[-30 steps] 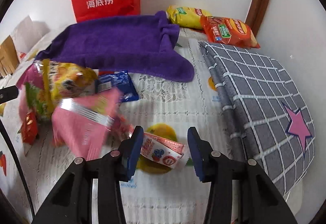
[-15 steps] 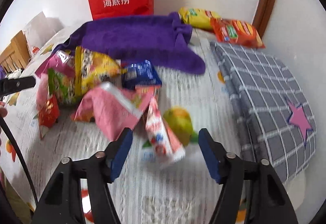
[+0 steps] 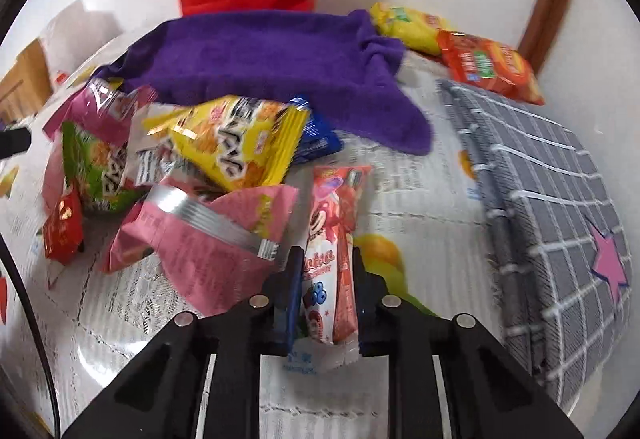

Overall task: Organize snacks
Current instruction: 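Close the right tool on the stick candy while the left tool grasps the pink candy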

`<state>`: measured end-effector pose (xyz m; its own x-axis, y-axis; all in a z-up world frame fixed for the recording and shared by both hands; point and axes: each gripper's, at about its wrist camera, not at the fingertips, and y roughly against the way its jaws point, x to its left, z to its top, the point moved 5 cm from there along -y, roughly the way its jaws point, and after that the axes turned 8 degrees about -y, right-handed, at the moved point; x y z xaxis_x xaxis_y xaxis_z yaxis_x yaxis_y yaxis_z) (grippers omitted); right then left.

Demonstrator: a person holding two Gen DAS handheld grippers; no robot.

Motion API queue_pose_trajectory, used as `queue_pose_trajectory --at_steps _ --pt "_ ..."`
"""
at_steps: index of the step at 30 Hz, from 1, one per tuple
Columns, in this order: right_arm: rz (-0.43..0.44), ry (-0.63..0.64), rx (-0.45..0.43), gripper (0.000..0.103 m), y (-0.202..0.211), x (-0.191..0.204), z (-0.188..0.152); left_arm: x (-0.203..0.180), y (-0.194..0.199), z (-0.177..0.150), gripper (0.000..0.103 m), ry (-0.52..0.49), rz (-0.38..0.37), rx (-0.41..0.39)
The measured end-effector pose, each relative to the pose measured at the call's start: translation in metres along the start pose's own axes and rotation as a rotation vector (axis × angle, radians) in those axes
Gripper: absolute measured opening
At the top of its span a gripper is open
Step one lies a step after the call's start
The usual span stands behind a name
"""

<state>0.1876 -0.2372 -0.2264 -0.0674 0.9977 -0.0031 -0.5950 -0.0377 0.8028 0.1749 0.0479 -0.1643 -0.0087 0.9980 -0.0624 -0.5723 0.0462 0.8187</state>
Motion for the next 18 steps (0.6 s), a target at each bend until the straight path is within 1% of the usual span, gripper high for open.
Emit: queue_pose_trajectory --at_steps 4,11,18 --pt "-0.013 -0.040 -0.026 0.021 0.016 -0.010 -0.003 0.002 0.000 -0.007 0.099 0.006 -0.007 0.011" --pt "-0.010 -0.122 -0.076 0.021 0.051 -0.022 -0.005 0.009 0.009 -0.020 0.099 0.013 0.012 0.012" --pt "-0.004 -0.118 -0.083 0.021 0.062 -0.015 -0.007 0.005 0.001 -0.025 0.099 0.003 0.014 0.035"
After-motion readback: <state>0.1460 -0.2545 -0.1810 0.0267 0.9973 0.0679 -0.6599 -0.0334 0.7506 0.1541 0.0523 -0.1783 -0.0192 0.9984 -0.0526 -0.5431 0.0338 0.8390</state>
